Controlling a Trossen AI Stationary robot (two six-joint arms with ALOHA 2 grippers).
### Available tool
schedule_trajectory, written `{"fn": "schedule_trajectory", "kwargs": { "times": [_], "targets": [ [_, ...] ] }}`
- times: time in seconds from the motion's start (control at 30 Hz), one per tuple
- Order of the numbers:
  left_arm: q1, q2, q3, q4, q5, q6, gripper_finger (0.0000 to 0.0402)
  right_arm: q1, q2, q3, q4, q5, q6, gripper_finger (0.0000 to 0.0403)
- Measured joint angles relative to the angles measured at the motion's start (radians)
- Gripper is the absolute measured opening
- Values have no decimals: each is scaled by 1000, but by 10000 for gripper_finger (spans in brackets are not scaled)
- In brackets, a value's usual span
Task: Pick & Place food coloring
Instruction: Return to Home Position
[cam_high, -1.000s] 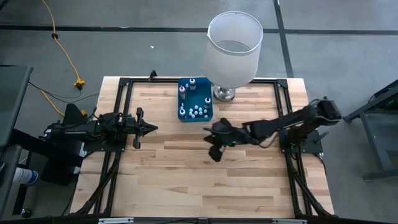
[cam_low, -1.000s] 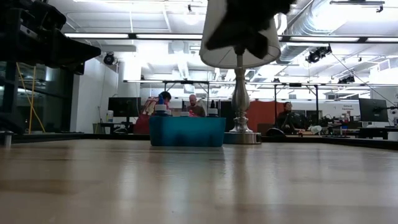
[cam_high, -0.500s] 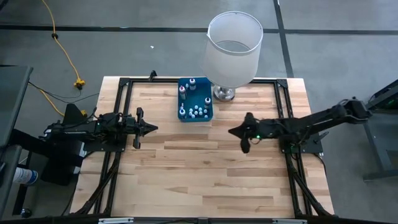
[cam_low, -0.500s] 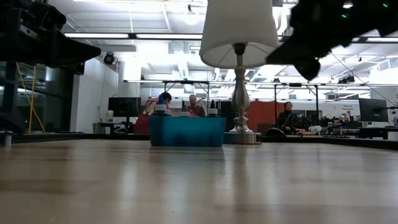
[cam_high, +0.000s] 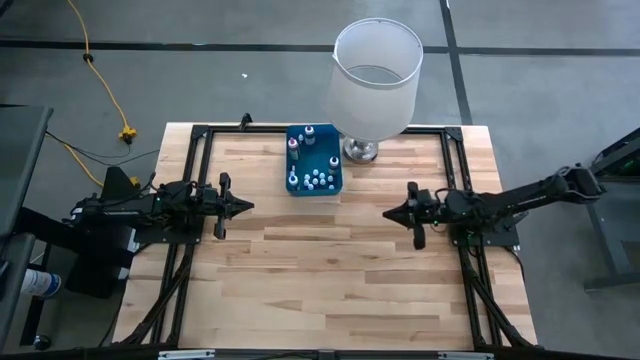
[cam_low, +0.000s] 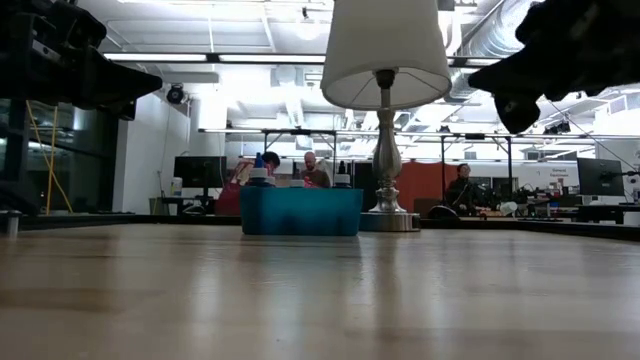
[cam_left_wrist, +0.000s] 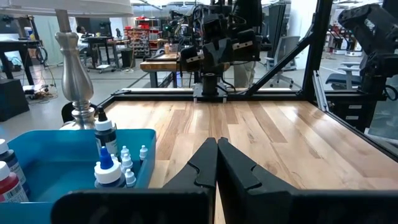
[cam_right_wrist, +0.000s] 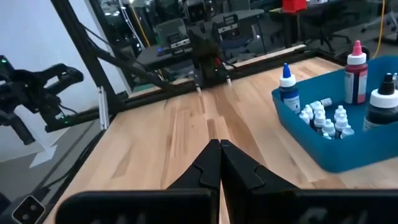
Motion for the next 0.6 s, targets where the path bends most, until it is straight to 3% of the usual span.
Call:
{"fn": "schedule_trajectory", "kwargs": {
  "times": [0.6],
  "targets": [
    [0,0,0,0,0,0,0,-22,-257,-129,-31,-19,-90,0]
  ]
}}
